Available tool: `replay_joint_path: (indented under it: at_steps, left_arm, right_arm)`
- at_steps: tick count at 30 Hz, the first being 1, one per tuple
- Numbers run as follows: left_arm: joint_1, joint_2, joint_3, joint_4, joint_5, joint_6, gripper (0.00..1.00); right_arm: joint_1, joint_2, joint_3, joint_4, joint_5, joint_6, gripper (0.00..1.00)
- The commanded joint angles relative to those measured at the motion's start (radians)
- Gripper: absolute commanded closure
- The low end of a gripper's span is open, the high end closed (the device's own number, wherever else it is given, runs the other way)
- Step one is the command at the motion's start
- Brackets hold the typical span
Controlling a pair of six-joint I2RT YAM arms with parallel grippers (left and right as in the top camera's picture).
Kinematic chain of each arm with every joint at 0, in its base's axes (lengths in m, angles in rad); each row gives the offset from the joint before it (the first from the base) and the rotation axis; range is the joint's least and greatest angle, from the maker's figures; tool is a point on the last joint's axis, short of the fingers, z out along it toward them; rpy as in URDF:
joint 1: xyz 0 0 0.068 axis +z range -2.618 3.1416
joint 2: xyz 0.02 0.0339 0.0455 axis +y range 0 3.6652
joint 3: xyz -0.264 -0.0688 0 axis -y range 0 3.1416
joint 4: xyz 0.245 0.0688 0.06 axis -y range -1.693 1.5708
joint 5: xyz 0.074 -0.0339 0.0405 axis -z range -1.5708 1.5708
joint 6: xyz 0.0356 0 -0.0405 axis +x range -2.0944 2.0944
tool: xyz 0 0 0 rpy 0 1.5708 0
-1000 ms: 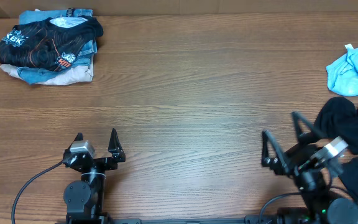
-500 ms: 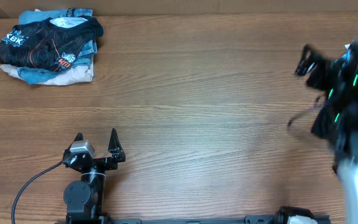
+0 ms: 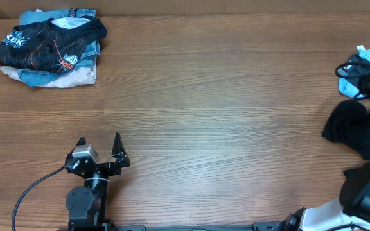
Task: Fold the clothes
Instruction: 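Reach the right gripper to the black shirt at the right edge and grasp it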
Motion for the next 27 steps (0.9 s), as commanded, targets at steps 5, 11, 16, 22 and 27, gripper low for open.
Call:
replay_joint_path:
  at_steps: [5, 11, 16, 22, 27]
  left_arm:
    - [0.008, -0.011, -0.004, 0.003, -0.010, 0.012, 0.00]
    - [0.008, -0.011, -0.004, 0.003, -0.010, 0.012, 0.00]
    - [0.008, -0.011, -0.004, 0.003, -0.010, 0.012, 0.00]
    - [0.008, -0.011, -0.004, 0.003, -0.010, 0.012, 0.00]
    - [0.008, -0.011, -0.004, 0.003, -0.010, 0.012, 0.00]
  right_arm:
    - [-0.146, 0.114, 0.035, 0.025, 0.038, 0.000, 0.00]
    - [-0.195, 0.134, 0.034, 0.059, 0.039, 0.000, 0.00]
    - [-0.204, 0.194, 0.033, 0.042, 0.039, 0.008, 0.06]
    - [-0.204, 0.274, 0.030, 0.013, 0.048, 0.058, 0.06]
    - [-0.204, 0.287, 0.030, 0.009, 0.065, 0.061, 0.23]
